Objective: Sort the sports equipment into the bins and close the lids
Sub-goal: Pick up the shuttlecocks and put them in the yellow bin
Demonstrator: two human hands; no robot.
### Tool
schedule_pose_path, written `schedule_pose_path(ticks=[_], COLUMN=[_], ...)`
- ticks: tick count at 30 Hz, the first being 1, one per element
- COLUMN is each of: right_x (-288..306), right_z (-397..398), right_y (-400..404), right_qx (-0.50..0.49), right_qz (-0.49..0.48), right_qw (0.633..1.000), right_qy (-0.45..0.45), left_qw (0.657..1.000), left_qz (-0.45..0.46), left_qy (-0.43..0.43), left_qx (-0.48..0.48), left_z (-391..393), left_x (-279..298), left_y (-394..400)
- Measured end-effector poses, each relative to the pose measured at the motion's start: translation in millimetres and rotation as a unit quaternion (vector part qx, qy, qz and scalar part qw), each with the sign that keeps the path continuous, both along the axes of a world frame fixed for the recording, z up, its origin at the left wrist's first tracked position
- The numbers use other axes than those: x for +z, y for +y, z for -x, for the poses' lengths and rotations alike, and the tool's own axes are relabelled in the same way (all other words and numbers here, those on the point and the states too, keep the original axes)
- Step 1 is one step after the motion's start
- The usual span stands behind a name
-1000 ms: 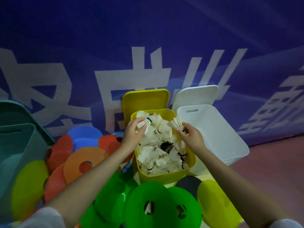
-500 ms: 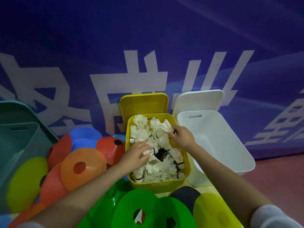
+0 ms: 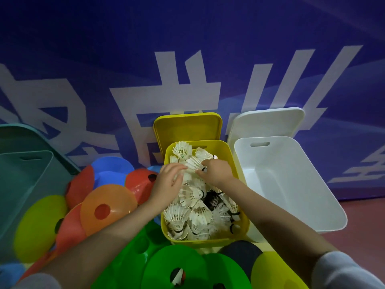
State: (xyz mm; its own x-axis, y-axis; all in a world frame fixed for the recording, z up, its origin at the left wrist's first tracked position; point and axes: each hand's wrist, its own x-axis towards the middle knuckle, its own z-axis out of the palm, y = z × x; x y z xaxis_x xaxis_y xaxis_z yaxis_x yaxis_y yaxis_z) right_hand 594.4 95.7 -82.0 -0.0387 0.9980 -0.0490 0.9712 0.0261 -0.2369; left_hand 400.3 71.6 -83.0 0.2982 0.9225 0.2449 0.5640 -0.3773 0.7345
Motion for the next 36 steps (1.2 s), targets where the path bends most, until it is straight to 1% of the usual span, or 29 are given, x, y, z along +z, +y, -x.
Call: schedule_pose_path(ticks=[3,5,7,8,10,11,12,15,18,22,24,27,32,34,36], right_x=[4,6,10,12,12,11,10,3,-3,-10,-11,-9,14,28,43], right_z=[-1,-7,-12,-12,-9,-6,-2,8,5,-3,-2,-2,-7,-4,8], right_y=[-7,-11,-15,-16,-18,-19,-19,-21,-21,-19,-20,-24,-41,-49,-59], right_qx=[-0.011,-0.028,-0.04,-0.039,-0.025,-0.016,-0.005,0.009,-0.023,-0.042,-0.037,-0.032,-0.059,-0.051,-0.034], right_qz=[0.008,-0.003,-0.016,-0.024,-0.052,-0.071,-0.089,-0.1,-0.044,0.013,0.022,0.003,-0.081,-0.103,-0.125], right_qw=[0.999,0.998,0.997,0.997,0.997,0.997,0.996,0.995,0.999,0.997,0.996,0.997,0.995,0.993,0.984], right_qy=[-0.039,-0.049,-0.056,-0.058,-0.048,-0.038,-0.028,-0.007,-0.005,-0.066,-0.081,-0.074,-0.02,0.035,0.123], left_qw=[1.0,0.999,0.994,0.986,0.958,0.944,0.938,0.949,0.961,0.985,0.985,0.985,0.992,0.994,0.997], left_qz=[-0.009,0.011,0.041,0.044,0.043,0.042,0.032,-0.012,-0.022,-0.012,-0.012,-0.004,0.008,0.013,0.023], left_qy=[-0.003,0.03,0.104,0.157,0.275,0.317,0.332,0.303,0.267,0.159,0.157,0.159,0.109,0.085,0.043], left_qx=[0.027,0.018,-0.008,-0.025,-0.071,-0.087,-0.093,-0.08,-0.072,-0.071,-0.071,-0.07,-0.064,-0.062,-0.063], left_z=[-1,-5,-9,-10,-10,-9,-7,5,10,6,6,7,5,8,15], left_x=[3,3,0,-2,-7,-10,-13,-22,-21,-15,-16,-16,4,15,29], left_y=[25,47,70,79,88,87,85,79,73,60,55,52,44,40,32])
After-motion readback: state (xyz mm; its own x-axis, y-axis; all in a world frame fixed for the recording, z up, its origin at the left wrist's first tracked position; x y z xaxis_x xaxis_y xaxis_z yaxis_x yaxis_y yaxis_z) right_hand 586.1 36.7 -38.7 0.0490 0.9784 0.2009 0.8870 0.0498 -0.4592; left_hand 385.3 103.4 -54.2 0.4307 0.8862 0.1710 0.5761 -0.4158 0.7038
